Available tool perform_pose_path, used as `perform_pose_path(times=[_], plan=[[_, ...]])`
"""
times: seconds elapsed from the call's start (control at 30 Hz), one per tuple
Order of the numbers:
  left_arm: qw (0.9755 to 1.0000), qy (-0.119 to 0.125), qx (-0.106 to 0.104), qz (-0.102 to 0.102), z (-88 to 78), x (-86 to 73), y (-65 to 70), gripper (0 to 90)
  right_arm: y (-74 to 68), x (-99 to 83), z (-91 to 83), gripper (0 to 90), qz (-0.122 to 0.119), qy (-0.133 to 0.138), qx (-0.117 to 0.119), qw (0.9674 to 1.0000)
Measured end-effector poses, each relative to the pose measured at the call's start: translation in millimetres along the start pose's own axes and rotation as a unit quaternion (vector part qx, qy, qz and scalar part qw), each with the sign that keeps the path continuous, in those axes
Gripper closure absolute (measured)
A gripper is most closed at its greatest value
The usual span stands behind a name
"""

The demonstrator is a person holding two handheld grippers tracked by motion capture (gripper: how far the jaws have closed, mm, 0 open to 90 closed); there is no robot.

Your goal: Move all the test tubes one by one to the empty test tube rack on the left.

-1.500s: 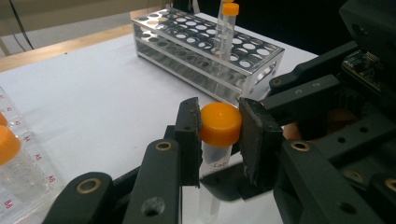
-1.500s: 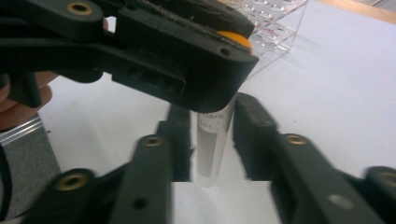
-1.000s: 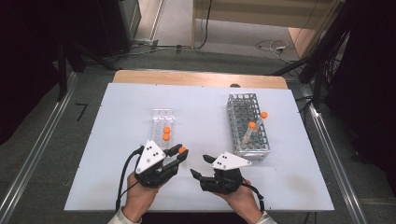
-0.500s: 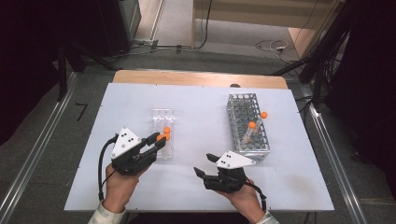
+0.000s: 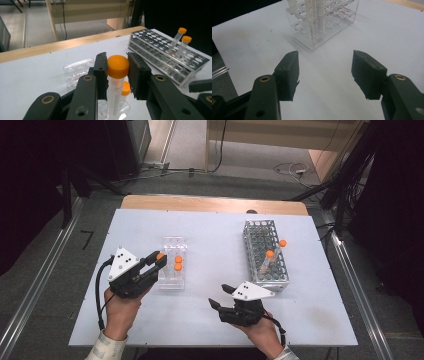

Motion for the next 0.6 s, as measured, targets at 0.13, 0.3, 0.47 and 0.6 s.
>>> perform_pose_path(times=[0.13, 0.3, 0.47, 0.6], plan=[[1.0000, 0.004, 0.004, 0.001, 6.5, 4.6, -0.6, 70.1, 0.6, 0.1, -0.2, 37.6, 0.000, 0.002, 0.000, 1.0000], [0.9999, 0.000, 0.012, 0.005, 15.8, 3.9, -2.6, 70.1, 1.3, -0.2, -0.9, 37.8, 0.001, 0.001, -0.001, 1.0000], [0.9999, 0.001, 0.014, 0.000, 24.9, 2.9, -4.0, 70.1, 1.5, -0.3, -1.6, 38.0, -0.001, 0.001, -0.001, 1.0000], [0.9999, -0.002, 0.016, 0.003, 30.5, 2.0, -3.6, 70.1, 1.9, -0.2, -1.9, 38.1, 0.001, 0.003, -0.001, 1.0000]])
Point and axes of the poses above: each handheld gripper's, and its own axes: z roughly forward along the jaws, x roughly out of its top, y roughly to its right, the point moved 1 cm from there along z, roughly forward along the jaws, and after that the axes turned 10 degrees about x, right-handed, at the moved point
